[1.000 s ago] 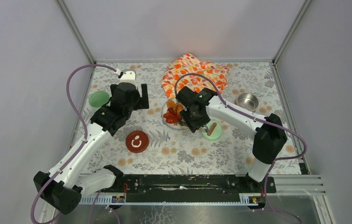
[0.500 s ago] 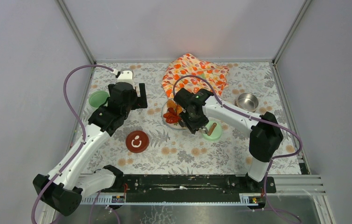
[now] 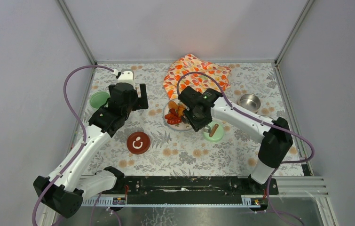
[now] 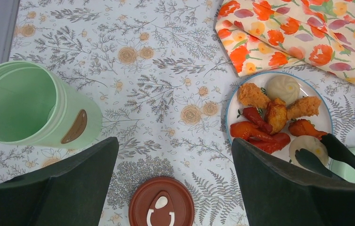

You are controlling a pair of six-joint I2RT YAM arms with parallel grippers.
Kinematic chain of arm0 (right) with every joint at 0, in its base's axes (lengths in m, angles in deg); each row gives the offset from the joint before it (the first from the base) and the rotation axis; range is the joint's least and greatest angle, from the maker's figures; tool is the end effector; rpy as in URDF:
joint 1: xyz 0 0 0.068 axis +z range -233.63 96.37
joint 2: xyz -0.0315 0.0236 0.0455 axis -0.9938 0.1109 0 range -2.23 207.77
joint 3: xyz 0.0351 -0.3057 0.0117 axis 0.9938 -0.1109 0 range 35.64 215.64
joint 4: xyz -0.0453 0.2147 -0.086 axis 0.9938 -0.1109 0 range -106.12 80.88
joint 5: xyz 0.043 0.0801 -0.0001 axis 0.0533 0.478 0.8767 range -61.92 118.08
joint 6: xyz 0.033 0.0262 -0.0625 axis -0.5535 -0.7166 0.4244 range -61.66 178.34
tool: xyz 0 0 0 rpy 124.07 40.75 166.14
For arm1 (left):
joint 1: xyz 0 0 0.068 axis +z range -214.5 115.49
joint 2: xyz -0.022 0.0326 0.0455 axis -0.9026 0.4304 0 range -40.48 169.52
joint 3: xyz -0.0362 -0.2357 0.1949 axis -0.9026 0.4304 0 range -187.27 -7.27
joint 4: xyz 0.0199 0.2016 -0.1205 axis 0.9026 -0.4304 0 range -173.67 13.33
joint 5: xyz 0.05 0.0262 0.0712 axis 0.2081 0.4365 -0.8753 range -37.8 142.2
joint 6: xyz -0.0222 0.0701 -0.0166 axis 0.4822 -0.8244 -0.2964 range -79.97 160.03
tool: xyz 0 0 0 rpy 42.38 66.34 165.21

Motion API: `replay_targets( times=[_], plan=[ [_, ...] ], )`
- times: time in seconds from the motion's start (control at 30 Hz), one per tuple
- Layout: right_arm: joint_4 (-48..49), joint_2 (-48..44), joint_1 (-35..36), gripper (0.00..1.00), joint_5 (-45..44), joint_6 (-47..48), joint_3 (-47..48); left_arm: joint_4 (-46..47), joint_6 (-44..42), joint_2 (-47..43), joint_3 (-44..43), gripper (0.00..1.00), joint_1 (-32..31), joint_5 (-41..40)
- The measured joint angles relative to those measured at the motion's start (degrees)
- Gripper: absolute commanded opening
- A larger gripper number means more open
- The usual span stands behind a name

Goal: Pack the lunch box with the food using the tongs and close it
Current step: Pick up the fake food from the plate, then place the fake food in the packing box.

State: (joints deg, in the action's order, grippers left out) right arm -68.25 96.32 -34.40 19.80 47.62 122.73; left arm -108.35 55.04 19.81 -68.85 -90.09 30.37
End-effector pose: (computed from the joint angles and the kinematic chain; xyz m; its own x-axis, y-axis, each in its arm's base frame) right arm 0.2255 0.2478 0.2968 -0.7388 -0.5748 -0.3517 -0.5911 0.8034 -0.0715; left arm 0.1922 -0.0658 0.3718 -0.4696 -0.0417 -0.8819 -0.0102 0.9991 -0.0417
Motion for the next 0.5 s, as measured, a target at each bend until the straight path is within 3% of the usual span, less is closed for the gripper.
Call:
replay_targets(
  times=[0.3, 0.5],
  plan=[
    [1.16, -5.84, -0.96, 0.04, -2.78, -0.46, -0.28, 0.00, 0.09, -2.67, 1.01, 0.98, 0.15, 0.48],
    [1.11, -10.05, -8.02, 0.07, -4.76, -0.42, -2.47, -0.02, 0.50, -7.98, 3.08, 0.98, 0.15, 1.09]
  ],
)
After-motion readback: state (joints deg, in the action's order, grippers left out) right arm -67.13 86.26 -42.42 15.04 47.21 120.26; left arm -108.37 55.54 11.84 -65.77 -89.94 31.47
